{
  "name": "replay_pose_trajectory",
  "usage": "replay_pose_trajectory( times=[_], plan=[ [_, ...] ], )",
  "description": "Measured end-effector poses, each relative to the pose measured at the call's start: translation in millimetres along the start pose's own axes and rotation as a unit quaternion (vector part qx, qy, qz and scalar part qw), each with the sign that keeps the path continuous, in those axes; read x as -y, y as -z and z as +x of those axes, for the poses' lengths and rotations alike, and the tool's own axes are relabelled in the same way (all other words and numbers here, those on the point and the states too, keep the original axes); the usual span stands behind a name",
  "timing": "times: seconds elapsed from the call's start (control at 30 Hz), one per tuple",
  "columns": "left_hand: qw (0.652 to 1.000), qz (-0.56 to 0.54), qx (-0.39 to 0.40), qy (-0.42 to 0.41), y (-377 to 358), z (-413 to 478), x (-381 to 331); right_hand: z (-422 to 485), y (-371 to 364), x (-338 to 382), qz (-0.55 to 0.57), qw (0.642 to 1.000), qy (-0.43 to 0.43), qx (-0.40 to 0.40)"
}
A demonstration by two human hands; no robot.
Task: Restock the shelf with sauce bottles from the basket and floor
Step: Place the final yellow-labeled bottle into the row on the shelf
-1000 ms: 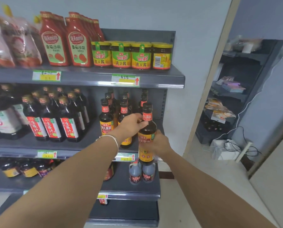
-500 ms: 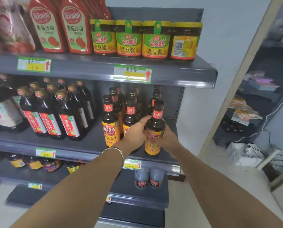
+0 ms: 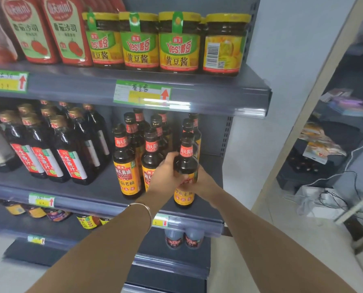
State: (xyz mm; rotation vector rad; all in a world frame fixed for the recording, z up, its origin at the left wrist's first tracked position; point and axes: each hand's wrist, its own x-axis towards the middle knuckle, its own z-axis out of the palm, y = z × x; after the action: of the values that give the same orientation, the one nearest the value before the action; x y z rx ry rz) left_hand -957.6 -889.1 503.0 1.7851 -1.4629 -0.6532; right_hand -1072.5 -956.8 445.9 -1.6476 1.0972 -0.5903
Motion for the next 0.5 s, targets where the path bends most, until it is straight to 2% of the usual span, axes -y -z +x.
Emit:
replay_pose_trajectory(
  times=[0.1,0.27,0.5],
  plan=[
    [1.000,0.002,-0.014,-0.001,-2.8,-0.3,-2.0,-0.4,-4.9,-3.9,-0.077,0.996,-0.006,-0.038],
    [0.998,0.025,-0.049,0.003,-8.0,-0.8,-5.7,-8.9,-10.9,-7.6,-0.202,0.974,-0.082,-0.067],
    [0.996,0.049,-0.076,0.003,-6.2,-5.0,-3.3,-7.3,-18.2,-3.3,-0.209,0.974,-0.060,-0.061]
  ],
)
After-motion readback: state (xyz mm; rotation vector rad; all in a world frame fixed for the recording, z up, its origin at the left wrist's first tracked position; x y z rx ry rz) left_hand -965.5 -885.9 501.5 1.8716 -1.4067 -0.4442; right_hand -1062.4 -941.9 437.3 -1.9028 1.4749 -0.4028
